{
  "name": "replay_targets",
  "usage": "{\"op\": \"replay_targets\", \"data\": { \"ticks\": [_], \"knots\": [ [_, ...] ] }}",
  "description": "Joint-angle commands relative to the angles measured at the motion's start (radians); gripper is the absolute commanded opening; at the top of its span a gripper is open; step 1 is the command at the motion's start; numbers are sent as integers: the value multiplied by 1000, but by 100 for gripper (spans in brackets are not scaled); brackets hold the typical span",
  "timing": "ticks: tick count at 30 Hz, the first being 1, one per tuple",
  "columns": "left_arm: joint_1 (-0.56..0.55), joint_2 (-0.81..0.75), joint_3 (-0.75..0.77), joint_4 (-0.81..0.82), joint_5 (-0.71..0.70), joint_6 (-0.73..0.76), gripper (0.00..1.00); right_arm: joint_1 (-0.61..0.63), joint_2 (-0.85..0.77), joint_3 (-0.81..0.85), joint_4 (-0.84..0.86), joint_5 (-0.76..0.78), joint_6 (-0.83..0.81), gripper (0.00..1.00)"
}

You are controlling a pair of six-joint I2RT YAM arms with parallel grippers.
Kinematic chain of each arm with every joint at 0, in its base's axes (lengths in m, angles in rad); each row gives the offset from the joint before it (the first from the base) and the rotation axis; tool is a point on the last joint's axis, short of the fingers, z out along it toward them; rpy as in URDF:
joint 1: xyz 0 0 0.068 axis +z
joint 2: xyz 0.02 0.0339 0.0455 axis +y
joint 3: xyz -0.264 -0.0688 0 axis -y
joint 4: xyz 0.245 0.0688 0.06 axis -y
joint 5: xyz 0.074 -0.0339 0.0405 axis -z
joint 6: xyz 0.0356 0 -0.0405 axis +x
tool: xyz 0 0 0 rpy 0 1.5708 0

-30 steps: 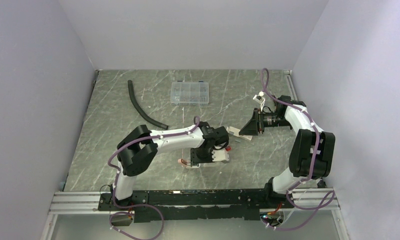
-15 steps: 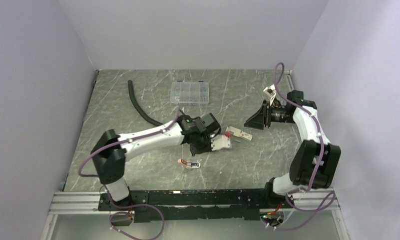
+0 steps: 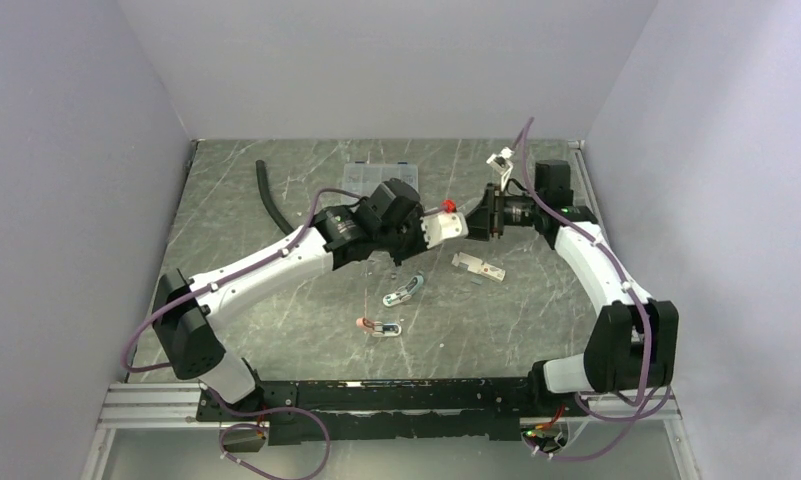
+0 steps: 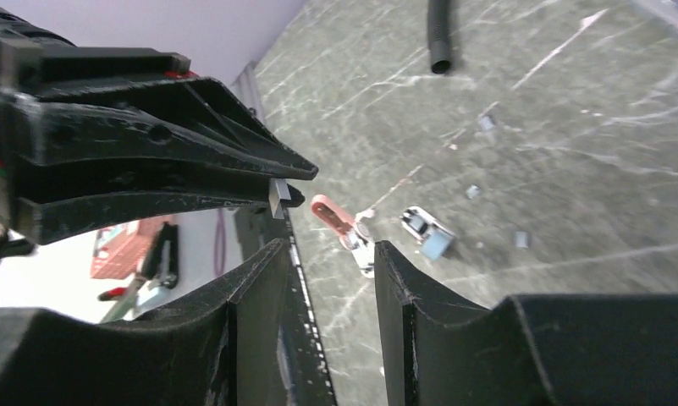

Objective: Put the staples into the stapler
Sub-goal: Adjust the staple in the stapler.

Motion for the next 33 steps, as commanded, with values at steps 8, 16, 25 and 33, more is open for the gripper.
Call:
{"op": "replay_targets", "data": {
  "ticks": [8,16,25,33],
  "knots": [
    [20,21,74,78,14,-70,11,107,96,63,264,-37,278,46],
    [24,26,64,94,3,-84,11,118,96,29,347,-81,333,42],
    [31,36,77,97,-8,-94,11,137,105,11,349,-104,316,39],
    [36,34,82,99,-13,-91,11,140,120,3,350,-118,311,35]
  ]
}}
